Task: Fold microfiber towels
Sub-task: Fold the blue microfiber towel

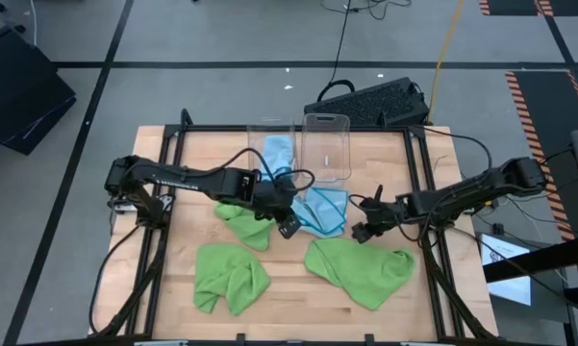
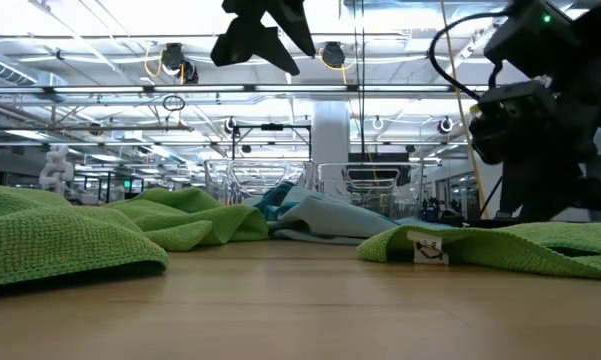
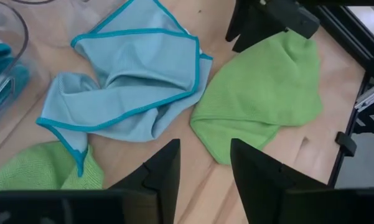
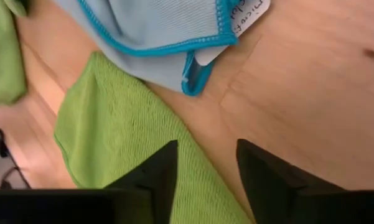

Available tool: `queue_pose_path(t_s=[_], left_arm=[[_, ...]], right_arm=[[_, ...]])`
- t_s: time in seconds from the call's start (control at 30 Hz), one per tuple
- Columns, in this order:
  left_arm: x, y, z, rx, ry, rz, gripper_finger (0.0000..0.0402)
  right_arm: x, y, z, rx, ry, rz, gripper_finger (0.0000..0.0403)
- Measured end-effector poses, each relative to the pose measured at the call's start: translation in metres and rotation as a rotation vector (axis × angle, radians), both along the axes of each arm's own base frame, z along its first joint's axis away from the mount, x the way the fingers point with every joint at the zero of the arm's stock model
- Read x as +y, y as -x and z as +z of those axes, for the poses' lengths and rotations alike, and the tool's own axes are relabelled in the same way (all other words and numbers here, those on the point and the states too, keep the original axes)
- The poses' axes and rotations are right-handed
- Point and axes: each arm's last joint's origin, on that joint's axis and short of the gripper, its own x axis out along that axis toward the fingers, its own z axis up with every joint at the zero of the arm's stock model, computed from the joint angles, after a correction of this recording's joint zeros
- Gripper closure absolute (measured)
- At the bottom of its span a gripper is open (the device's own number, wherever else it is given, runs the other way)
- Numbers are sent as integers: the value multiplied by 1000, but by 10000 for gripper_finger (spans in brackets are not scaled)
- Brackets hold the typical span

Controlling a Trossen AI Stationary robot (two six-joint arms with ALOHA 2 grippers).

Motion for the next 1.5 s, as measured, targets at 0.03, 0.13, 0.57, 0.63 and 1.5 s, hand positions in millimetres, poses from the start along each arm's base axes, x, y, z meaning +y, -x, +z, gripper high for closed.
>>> queue_pose_path(t_s=[0.03, 0.13, 0.57, 0.63, 1.5], left_arm=[[0, 0, 0, 0, 4, 4, 259], [0, 0, 0, -2, 21, 26, 259], [-4, -2, 2, -29, 75, 53, 259], [-5, -2, 2, -29, 75, 52, 259], [-2, 14, -9, 180, 78, -50, 259]], right_arm=[[-1, 1, -3, -16, -7, -16, 226], [-2, 6, -12, -45, -22, -63, 196], [-11, 19, -31, -75, -133, -265, 169], [-14, 19, -31, -70, -146, -288, 169], [-40, -14, -32, -37, -103, -379, 237]])
